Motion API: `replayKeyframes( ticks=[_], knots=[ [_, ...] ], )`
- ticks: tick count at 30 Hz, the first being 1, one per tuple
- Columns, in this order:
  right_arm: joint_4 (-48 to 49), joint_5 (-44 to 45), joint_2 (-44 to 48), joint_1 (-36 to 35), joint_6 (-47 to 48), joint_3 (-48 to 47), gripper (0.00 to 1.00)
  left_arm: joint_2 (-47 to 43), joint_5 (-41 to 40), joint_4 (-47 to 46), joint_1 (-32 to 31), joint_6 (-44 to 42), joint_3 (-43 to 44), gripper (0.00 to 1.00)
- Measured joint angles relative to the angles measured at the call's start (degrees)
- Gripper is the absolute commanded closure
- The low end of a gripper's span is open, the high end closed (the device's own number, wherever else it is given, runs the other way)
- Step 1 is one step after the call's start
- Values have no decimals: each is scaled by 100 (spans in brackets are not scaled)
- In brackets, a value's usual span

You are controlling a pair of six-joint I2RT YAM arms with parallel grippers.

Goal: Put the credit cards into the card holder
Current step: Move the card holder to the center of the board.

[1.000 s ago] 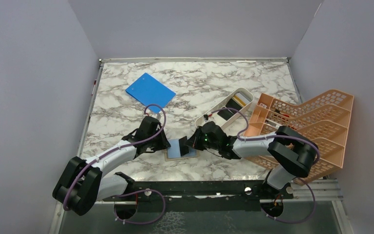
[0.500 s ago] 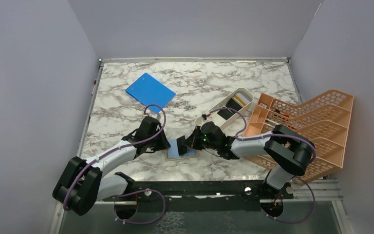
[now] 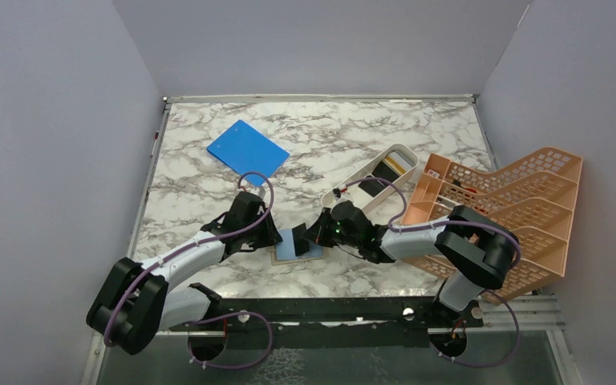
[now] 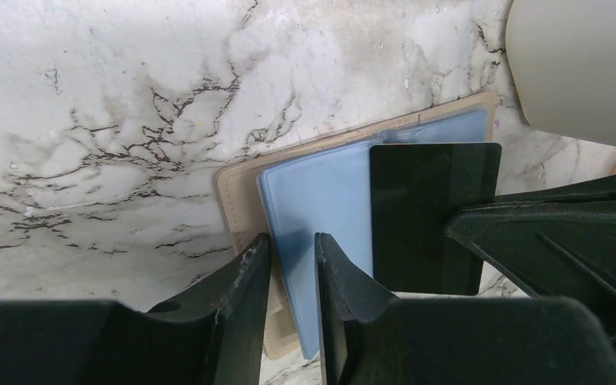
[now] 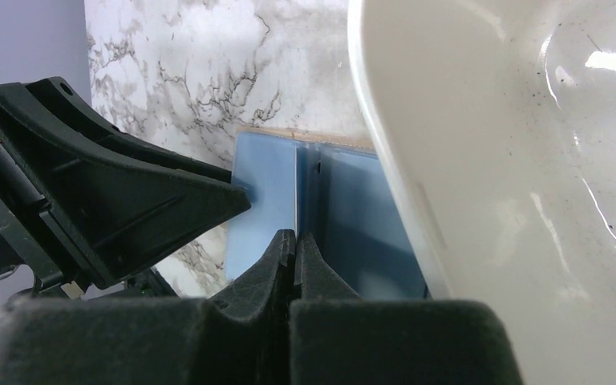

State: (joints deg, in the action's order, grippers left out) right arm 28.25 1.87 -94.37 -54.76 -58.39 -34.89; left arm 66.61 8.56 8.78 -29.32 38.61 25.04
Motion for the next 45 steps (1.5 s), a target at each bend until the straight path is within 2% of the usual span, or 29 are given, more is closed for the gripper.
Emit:
replayKeyframes(
  ticks=[9, 20, 36, 40, 45],
  knots=[
    [-46, 59, 42, 0, -4, 28, 99, -57, -26, 114, 0, -2, 2, 75],
    [111, 22, -52, -2, -9, 46, 99, -181, -162, 321, 0, 0, 2, 99],
    [341, -122, -120, -2, -223, 122, 95, -166, -157, 153, 0, 4, -98, 100],
    [435, -181, -98, -26, -352, 203, 89, -168, -155, 114, 0, 17, -116, 95],
    [498, -258, -90, -48, -374, 227, 71, -168, -129, 74, 0, 4, -116, 94]
  ],
)
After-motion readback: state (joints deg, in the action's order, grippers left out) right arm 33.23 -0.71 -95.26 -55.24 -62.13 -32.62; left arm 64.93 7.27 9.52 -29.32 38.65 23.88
